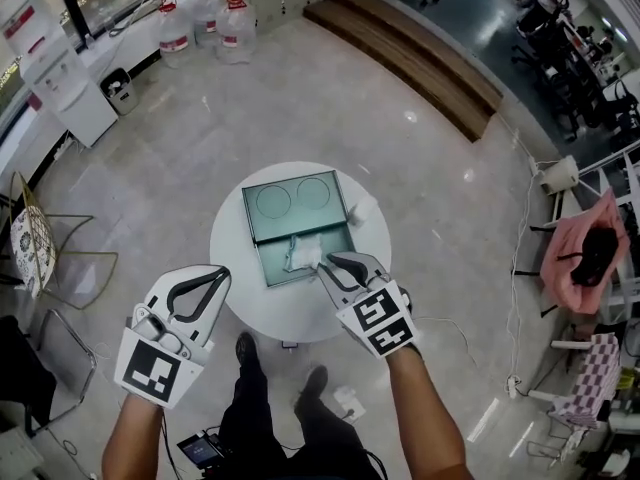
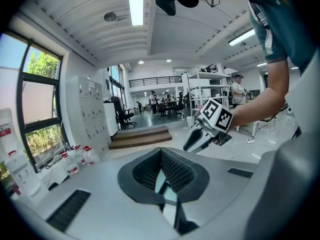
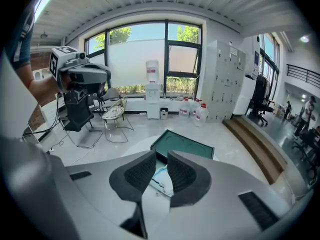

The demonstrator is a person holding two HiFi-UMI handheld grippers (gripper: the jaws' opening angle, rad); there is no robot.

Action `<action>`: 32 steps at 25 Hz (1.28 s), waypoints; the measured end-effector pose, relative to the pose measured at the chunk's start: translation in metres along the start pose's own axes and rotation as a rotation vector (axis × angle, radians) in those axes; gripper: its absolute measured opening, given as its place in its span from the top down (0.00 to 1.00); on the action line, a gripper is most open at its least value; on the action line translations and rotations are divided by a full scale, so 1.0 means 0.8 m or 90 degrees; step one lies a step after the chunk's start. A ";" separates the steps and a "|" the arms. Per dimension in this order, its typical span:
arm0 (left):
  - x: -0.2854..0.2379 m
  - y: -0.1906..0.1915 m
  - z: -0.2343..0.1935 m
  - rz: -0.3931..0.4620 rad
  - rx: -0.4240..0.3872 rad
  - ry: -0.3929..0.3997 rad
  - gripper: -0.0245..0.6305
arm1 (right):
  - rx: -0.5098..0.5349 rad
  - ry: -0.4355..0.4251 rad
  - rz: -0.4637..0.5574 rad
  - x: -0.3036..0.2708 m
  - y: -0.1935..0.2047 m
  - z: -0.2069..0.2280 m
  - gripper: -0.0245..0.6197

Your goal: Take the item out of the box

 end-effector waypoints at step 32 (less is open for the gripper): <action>-0.084 0.189 -0.056 -0.068 0.064 0.015 0.93 | 0.012 -0.091 -0.279 -0.285 0.149 0.065 0.64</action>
Point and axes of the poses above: the fingertips, and each gripper's own axes: x backward along the fingers, z to its right, y out of its underside, the point moved 6 cm from there along x, backward along the fingers, and after that the axes turned 8 degrees about -y, right-handed, at the moved point
